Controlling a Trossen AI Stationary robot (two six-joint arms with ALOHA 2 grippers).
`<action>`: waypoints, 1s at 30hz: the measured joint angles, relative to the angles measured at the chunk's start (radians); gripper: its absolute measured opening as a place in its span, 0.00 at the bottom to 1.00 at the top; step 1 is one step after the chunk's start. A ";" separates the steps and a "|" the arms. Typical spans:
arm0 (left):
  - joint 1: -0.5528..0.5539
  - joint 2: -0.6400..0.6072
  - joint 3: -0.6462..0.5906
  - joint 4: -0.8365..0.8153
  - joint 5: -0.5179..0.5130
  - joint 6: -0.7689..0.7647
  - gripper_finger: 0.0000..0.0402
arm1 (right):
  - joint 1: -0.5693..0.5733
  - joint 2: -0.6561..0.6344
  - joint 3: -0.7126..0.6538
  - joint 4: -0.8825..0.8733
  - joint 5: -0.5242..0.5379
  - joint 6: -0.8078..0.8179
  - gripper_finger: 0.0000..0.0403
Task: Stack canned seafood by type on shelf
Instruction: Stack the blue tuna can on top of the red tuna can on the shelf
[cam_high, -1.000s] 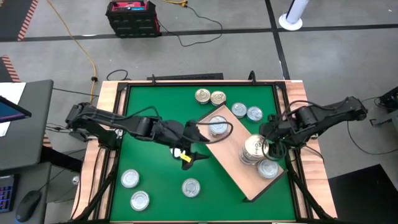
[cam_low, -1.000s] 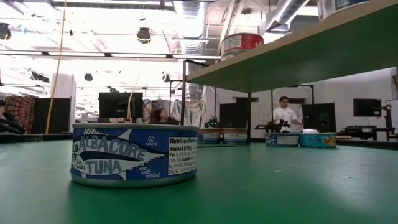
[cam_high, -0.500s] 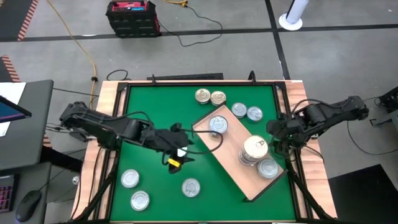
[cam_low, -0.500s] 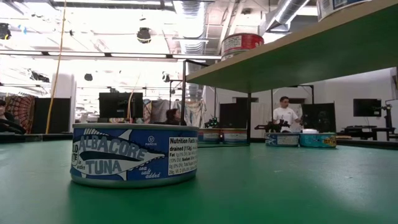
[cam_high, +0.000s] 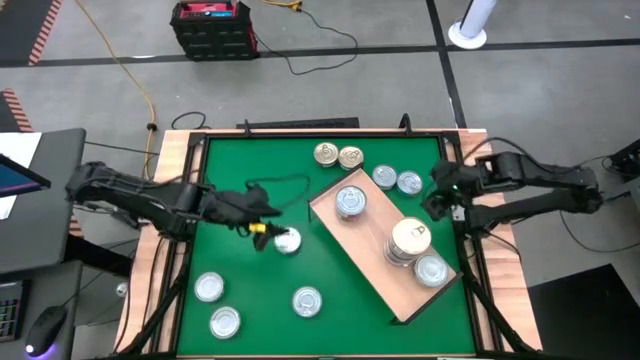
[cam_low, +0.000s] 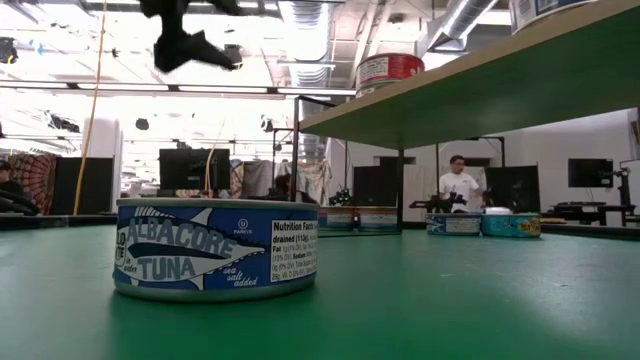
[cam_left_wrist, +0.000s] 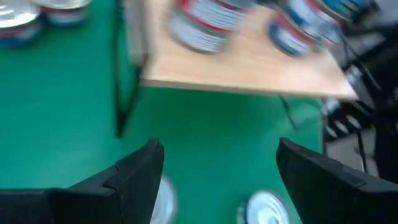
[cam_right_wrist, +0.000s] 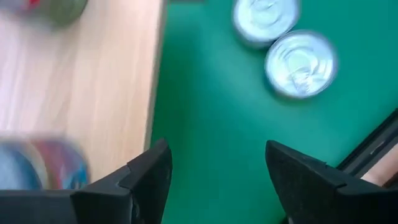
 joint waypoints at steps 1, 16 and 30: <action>0.033 -0.012 -0.015 -0.002 -0.002 -0.015 0.74 | -0.029 0.010 0.000 0.017 0.001 0.000 0.70; 0.318 0.056 -0.087 -0.197 0.322 0.125 0.74 | -0.291 0.172 0.000 0.191 -0.031 -0.174 0.70; 0.310 0.365 -0.086 -0.138 0.395 0.123 0.54 | -0.497 0.150 0.000 0.296 -0.054 -0.354 0.70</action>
